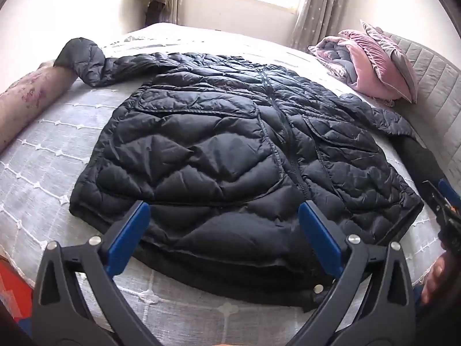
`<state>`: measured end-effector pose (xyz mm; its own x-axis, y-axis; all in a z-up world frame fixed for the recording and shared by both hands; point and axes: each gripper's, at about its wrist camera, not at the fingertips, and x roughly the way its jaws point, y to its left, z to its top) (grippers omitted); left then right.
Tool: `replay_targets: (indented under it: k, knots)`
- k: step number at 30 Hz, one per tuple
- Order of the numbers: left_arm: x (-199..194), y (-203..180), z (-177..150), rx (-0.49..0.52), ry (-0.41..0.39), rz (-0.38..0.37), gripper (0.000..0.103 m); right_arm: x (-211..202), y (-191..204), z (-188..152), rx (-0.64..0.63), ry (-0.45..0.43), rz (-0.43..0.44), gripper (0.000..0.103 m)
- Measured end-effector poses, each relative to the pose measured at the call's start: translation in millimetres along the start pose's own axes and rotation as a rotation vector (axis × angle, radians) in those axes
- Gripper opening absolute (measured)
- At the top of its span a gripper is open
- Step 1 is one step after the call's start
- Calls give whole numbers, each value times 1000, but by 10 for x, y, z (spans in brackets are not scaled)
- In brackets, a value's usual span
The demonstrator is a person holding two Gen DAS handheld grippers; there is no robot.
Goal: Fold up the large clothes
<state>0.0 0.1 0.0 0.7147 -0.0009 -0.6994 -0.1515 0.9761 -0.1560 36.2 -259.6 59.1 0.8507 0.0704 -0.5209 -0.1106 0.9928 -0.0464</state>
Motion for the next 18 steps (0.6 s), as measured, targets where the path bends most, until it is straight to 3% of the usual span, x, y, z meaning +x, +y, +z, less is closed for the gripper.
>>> replay_targets:
  k: [6,18]
  knots:
    - [48,-47,-7,35,-15,38,102,-31,19,2,-13,2,-17,103]
    - [9,29,-8,17,-11,34,102,34,-4,-18,-17,21,-24,103]
